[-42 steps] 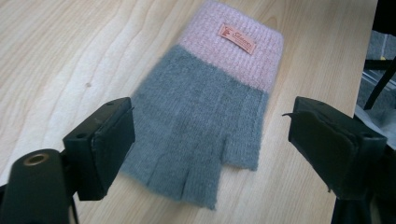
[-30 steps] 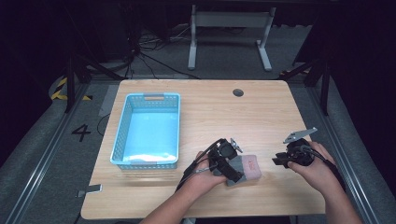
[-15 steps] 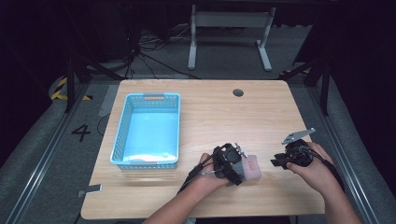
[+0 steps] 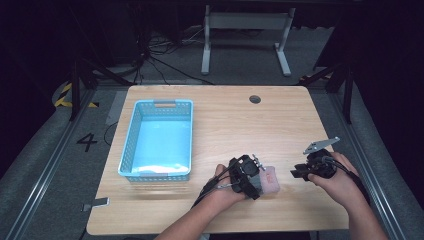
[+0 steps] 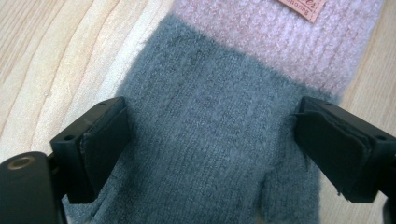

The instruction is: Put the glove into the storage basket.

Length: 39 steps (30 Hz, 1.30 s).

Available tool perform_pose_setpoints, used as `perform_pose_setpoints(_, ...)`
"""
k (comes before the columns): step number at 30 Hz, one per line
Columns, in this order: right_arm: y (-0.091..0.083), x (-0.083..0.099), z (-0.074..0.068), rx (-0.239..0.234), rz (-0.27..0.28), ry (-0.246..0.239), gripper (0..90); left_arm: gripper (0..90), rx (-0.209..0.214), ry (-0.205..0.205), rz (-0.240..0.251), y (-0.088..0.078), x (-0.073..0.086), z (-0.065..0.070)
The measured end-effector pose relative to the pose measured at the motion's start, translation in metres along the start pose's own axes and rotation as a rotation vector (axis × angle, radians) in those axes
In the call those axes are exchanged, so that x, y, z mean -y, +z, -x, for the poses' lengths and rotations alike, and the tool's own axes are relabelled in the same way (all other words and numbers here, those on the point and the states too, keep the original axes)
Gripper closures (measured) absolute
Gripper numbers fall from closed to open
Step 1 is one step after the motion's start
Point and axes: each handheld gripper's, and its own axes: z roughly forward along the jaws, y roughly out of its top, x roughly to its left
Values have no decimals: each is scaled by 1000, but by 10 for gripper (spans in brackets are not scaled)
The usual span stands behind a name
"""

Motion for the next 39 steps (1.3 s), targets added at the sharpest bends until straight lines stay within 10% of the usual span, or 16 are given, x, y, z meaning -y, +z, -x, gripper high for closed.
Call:
perform_pose_setpoints(8,-1,0,2,-3,7,4,683,187,5,-3,-59,-2,-7,1)
perform_pose_setpoints(21,-6,1,4,-28,45,0,679,603,25,28,-50,-9,-7,5)
perform_pose_setpoints(39,-6,2,8,-21,50,7,676,674,71,-15,-17,-40,-8,-13)
